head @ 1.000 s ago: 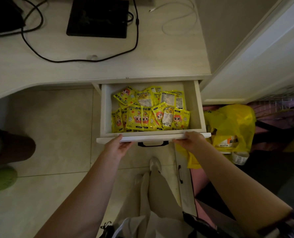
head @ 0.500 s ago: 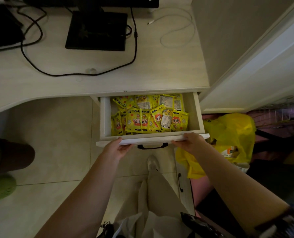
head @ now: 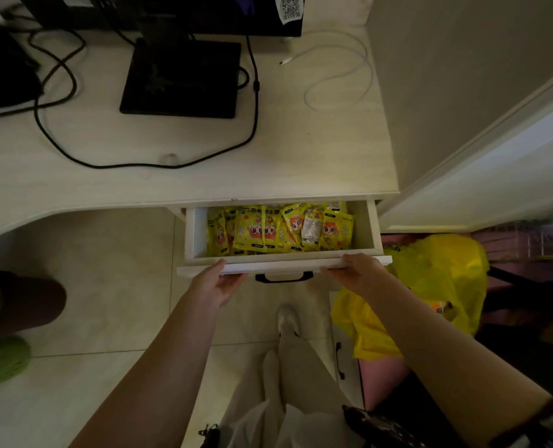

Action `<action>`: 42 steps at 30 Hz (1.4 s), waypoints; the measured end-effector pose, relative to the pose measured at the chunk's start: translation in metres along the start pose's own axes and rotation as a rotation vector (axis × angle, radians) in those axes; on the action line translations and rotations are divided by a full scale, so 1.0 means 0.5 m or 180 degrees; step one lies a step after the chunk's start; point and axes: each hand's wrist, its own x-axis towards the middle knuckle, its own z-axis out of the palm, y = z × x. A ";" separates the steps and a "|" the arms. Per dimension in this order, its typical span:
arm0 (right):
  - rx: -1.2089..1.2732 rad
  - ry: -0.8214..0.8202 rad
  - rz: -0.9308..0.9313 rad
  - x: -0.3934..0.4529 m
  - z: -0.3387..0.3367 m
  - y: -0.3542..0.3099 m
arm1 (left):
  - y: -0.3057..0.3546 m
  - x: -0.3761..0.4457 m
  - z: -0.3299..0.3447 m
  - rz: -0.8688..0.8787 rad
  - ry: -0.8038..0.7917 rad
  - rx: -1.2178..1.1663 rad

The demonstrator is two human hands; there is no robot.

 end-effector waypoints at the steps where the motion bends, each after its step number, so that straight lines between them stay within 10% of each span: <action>1: -0.0007 -0.0019 -0.0004 0.003 0.006 -0.006 | 0.004 0.001 0.007 0.0014 -0.0021 -0.0005; 42: -0.0638 -0.0459 -0.0058 0.115 0.127 -0.169 | 0.133 0.081 0.171 0.0123 -0.0519 0.0566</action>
